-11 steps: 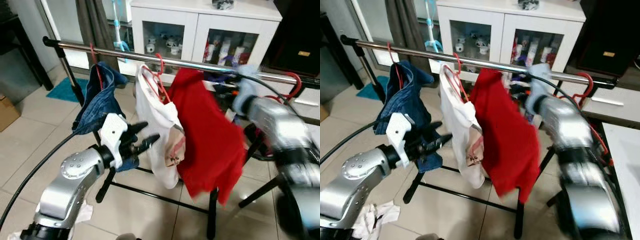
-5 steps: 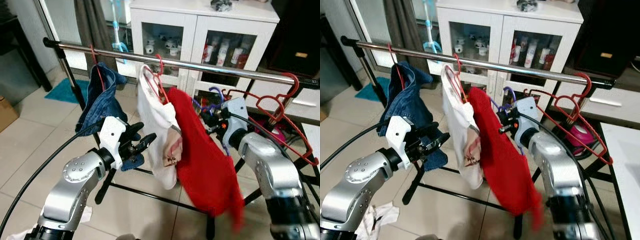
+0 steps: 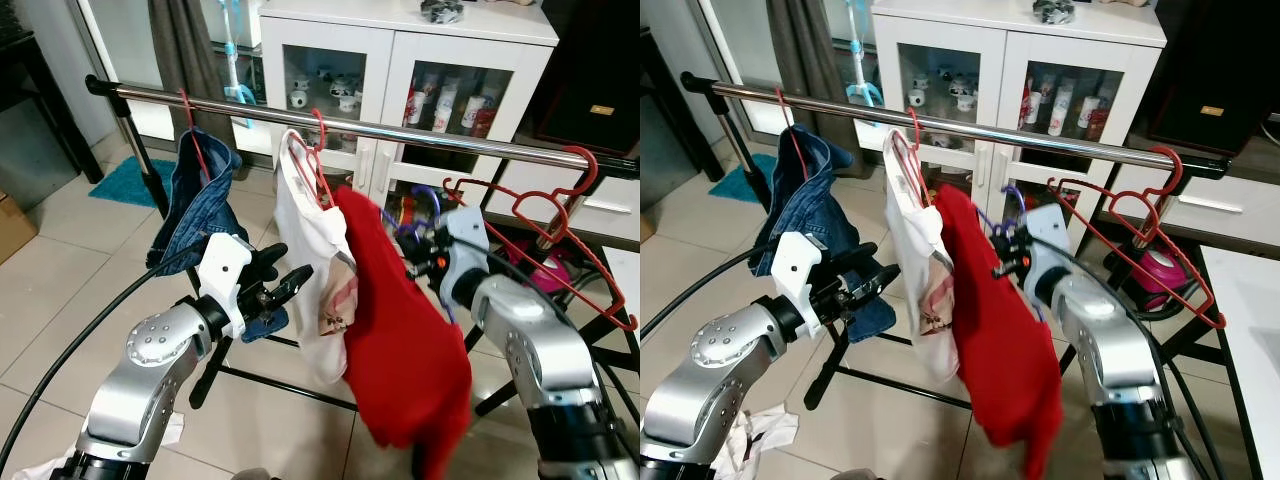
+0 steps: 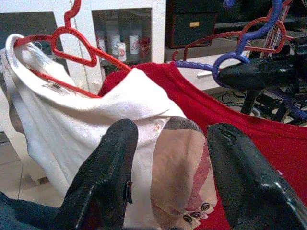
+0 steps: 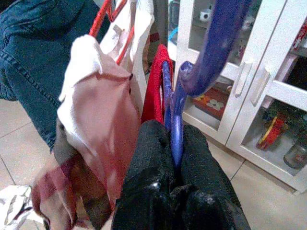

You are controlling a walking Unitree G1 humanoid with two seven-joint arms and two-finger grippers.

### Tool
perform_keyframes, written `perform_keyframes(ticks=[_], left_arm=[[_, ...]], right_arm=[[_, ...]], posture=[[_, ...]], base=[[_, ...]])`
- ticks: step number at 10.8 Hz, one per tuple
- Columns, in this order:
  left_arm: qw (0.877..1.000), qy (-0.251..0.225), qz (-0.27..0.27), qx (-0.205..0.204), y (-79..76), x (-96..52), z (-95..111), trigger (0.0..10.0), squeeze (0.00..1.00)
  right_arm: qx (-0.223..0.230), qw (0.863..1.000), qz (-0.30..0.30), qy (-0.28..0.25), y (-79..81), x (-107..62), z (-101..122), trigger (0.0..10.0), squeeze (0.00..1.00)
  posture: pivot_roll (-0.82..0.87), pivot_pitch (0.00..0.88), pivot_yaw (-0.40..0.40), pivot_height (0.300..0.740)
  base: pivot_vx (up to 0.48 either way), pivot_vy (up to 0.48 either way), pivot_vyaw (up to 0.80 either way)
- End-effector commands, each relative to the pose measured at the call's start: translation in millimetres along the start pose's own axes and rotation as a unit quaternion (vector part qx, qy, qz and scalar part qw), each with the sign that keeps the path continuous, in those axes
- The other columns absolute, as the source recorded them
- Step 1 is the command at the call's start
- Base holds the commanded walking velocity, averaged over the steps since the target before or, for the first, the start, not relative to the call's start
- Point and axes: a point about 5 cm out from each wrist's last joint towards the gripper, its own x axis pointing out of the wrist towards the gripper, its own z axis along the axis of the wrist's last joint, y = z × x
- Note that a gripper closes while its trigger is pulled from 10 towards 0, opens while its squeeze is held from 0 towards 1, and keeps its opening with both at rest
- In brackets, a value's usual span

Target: Hang hanger

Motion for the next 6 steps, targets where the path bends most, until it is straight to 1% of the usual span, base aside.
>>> perform_keyframes(ticks=[1,6], left_arm=[[1.000,0.001,0.006,0.001,1.2,-0.9,-0.9,10.0,0.00],[1.000,0.003,0.008,0.002,2.4,0.1,-1.7,10.0,0.00]], right_arm=[[-0.011,1.000,-0.002,-0.015,1.0,-1.3,9.2,0.0,0.00],[-0.008,1.000,0.007,-0.011,6.0,-0.1,8.3,0.0,0.00]], posture=[[-0.03,0.000,-0.013,0.740],[-0.03,0.000,-0.018,0.740]], base=[[0.000,0.000,0.00],[-0.280,0.000,0.00]])
